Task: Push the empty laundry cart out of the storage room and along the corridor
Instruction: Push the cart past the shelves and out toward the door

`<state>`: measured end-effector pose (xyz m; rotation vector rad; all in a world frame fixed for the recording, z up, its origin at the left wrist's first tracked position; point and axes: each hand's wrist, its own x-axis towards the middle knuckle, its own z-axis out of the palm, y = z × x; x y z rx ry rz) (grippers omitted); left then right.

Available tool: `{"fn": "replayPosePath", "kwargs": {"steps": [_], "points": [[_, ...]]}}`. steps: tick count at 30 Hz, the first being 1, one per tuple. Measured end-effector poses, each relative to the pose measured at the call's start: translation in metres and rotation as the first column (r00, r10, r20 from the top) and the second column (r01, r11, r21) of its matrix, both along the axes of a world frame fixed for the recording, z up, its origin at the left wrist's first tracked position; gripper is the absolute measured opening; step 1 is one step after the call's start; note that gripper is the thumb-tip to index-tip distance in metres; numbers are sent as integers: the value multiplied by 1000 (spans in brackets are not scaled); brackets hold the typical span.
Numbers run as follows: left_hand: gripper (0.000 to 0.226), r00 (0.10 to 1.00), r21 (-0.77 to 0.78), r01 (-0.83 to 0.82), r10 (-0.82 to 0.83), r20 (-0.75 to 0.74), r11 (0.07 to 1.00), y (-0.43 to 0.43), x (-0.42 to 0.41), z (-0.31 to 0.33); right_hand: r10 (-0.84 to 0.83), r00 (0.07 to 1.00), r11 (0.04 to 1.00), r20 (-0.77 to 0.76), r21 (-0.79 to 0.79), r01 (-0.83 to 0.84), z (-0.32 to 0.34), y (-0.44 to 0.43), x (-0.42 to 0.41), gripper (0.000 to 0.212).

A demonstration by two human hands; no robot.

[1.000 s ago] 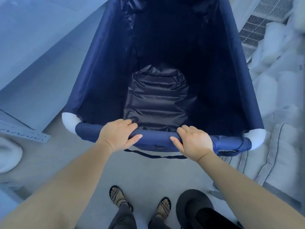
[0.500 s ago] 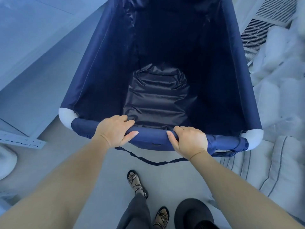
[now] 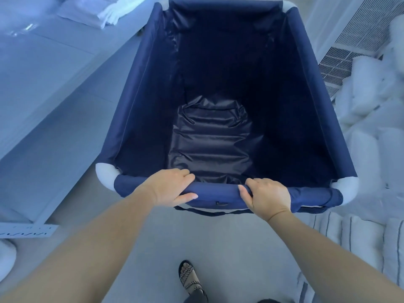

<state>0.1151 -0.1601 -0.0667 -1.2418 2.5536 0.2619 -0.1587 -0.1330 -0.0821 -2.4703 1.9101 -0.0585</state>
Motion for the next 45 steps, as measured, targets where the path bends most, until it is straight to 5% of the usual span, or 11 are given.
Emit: {"fn": "replayPosePath", "kwargs": {"steps": [9, 23, 45], "points": [[50, 996, -156, -69, 61, -59, 985, -80, 2, -8, 48, 998, 996, 44, -74, -45, -2, -85, -1, 34], [59, 983, -100, -171, 162, -89, 980, -226, -1, -9, 45, 996, 988, 81, -150, -33, 0, -229, 0, 48], [46, 985, -284, -1, -48, -164, 959, -440, -6, -5, -65, 995, 994, 77, -81, 71, 1, -432, 1, 51]]}}
